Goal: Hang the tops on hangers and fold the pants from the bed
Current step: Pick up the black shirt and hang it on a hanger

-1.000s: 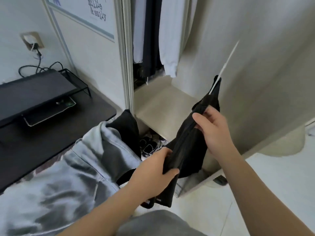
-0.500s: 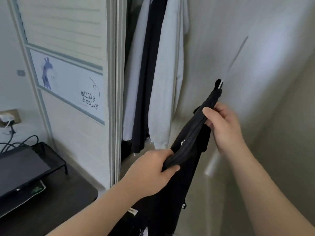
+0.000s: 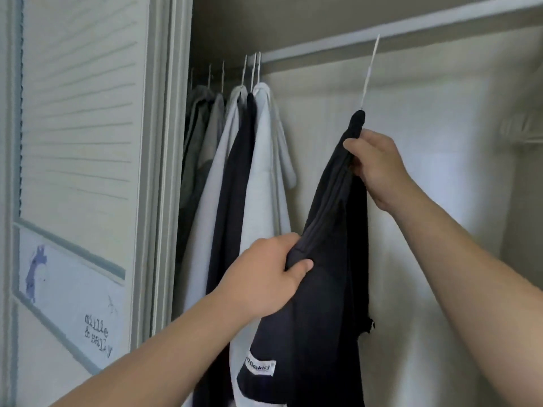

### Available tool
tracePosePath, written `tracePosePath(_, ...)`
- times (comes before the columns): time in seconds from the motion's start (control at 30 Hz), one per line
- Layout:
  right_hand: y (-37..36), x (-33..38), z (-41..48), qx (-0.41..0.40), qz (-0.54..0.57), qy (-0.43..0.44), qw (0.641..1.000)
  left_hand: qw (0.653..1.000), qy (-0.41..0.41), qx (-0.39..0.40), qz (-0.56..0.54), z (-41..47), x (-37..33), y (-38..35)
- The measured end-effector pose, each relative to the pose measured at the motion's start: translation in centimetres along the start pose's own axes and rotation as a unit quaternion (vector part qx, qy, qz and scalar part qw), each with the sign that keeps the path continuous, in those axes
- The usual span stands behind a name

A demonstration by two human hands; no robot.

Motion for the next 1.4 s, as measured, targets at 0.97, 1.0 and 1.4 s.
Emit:
tracePosePath(0.97, -0.3, 1.3, 18.0, -0.033, -0.122, -0.089, 0.988, 0.961, -0.013, -0.068, 0.267, 10.4, 1.9, 7.5)
tracePosePath(1.0, -0.8, 1.5, 17.7, -0.028, -0.151, -0.085, 0.985, 0.961, -0.010, -0.071, 0.267, 10.3, 2.2, 7.5)
tracePosePath(1.4, -5.1, 1.4, 15.6, 0.053, -0.262, -0.029, 0.963, 0.965, -0.002, -0.085, 0.249, 9.7, 3.8, 8.6)
Point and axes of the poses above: each hand's wrist, its own z-axis towards the middle knuckle, its own y-axis out of the back of the hand, x = y × z, the point moved 3 cm from there along z, towards the middle knuckle, and after that the axes turned 10 degrees about -y, right-handed, at the moved point
